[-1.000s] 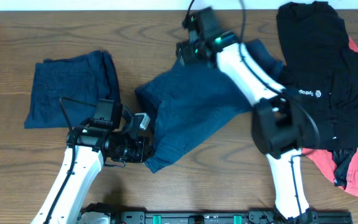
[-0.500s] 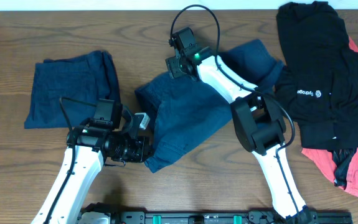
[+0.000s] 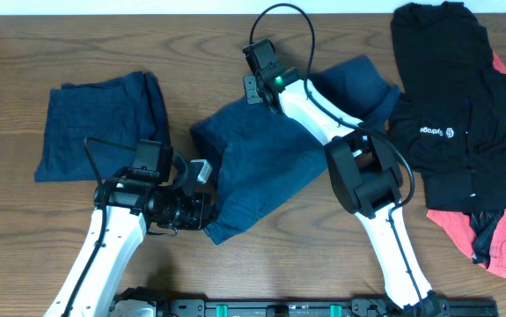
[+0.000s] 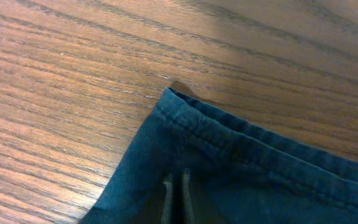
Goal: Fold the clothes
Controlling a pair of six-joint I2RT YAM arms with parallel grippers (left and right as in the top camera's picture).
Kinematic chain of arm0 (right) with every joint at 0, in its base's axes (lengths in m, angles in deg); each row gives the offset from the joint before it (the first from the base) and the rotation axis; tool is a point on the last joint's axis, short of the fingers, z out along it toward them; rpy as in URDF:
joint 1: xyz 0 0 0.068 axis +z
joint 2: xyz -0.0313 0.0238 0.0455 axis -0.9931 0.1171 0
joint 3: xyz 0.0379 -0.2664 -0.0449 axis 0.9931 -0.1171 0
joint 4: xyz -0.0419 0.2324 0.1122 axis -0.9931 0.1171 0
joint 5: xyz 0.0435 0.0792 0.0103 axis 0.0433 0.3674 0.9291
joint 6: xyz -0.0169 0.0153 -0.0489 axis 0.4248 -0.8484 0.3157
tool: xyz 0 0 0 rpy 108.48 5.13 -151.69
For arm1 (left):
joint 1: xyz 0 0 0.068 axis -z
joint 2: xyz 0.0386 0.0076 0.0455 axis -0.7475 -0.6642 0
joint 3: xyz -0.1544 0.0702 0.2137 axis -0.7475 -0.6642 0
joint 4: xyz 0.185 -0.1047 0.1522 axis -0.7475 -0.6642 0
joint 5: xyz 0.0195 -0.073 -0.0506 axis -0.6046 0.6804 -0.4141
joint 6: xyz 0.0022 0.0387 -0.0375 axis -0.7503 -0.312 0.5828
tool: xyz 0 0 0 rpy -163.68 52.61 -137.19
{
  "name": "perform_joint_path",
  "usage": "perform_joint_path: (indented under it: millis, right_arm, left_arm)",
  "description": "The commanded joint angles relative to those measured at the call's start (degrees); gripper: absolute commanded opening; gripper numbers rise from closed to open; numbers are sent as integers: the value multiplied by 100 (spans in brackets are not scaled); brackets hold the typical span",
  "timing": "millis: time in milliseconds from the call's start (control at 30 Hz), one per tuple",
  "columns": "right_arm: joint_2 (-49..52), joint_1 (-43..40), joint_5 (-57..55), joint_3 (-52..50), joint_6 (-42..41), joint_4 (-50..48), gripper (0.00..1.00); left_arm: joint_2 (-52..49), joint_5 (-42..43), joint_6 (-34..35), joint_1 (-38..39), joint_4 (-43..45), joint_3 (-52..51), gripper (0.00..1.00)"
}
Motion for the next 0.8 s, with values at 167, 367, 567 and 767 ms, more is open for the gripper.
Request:
perform_joint_path:
  millis: [167,367,567,767]
  right_arm:
    - [151,7,-28,39,-70,22,1]
    - [131,-20,149,299,-74,-221,53]
    - [195,4,-31,306,-485,-444,56]
    - [466,2,-90,306,-501,-579,58]
  left_arm:
    - [-11,-48,-50,22,-11,-9,6]
    - [-11,-48,-50,22,-9,-9,6]
    - [-11,-48,-50,22,-11,-9,6]
    - [-11,-48,-48,22,-13,-9,6]
